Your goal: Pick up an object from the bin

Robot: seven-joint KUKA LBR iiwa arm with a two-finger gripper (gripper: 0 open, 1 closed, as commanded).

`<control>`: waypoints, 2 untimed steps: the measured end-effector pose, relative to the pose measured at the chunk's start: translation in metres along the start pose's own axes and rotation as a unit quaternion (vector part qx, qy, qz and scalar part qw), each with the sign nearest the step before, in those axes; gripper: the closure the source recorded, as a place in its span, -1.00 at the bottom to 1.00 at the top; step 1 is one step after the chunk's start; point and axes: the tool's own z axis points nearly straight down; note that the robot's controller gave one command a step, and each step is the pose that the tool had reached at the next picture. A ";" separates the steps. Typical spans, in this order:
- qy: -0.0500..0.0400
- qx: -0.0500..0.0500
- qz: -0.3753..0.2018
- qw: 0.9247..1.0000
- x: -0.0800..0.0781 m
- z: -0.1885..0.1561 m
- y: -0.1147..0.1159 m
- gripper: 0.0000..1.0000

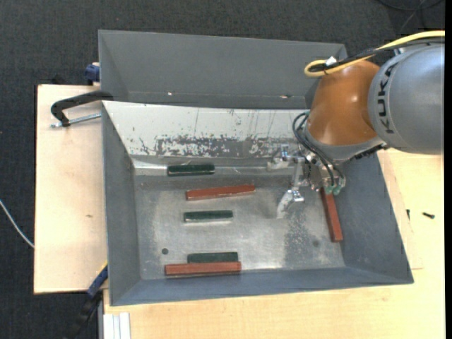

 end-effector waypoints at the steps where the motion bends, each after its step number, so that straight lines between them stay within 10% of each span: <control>1: 0.002 0.002 0.074 0.997 -0.007 0.026 0.048 1.00; 2: 0.001 0.002 0.074 0.997 -0.007 0.026 0.048 1.00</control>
Offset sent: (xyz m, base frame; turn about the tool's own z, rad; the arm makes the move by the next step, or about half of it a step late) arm 0.0000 0.0000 0.0000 0.0000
